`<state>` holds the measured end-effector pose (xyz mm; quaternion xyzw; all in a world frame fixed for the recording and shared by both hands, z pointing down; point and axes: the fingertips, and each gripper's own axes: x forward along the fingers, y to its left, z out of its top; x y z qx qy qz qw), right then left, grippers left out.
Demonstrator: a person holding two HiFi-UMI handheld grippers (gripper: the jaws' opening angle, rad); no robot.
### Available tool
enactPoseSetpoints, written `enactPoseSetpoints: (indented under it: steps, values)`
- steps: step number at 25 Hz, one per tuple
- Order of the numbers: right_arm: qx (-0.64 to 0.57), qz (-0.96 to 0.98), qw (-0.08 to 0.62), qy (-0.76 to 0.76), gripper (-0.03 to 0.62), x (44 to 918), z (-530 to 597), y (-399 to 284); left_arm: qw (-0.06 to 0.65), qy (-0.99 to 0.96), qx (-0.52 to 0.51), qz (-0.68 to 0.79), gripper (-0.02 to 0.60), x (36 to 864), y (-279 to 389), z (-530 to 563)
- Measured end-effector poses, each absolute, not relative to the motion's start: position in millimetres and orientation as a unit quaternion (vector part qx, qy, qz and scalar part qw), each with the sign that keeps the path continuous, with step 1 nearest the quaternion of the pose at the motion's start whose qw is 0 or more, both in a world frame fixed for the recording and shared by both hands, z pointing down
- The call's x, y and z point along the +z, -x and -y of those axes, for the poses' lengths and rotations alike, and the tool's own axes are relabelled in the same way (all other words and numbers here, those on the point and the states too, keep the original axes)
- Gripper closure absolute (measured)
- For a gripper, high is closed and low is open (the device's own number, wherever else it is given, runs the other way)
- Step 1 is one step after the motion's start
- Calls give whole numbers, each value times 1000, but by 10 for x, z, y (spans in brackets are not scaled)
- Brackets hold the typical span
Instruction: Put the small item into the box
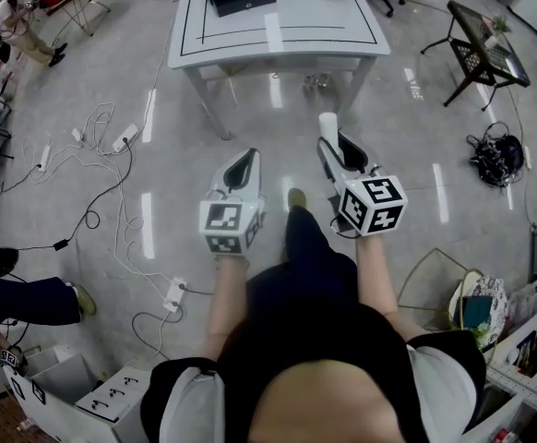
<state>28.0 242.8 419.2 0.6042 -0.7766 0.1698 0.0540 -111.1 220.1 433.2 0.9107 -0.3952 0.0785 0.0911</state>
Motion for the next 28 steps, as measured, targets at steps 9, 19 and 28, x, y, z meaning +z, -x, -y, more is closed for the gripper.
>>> enactPoseSetpoints:
  steps: [9, 19, 28]
  values:
    - [173, 776, 58, -604, 457, 4205, -2204, -307, 96, -911, 80, 394, 572, 4360, 1064, -1938]
    - [176, 784, 56, -592, 457, 4178, -1785, -364, 95, -905, 80, 407, 572, 4321, 1006, -1531]
    - [181, 791, 58, -582, 457, 4204, -1478, -409, 95, -899, 87, 418, 572, 4330, 967, -1264]
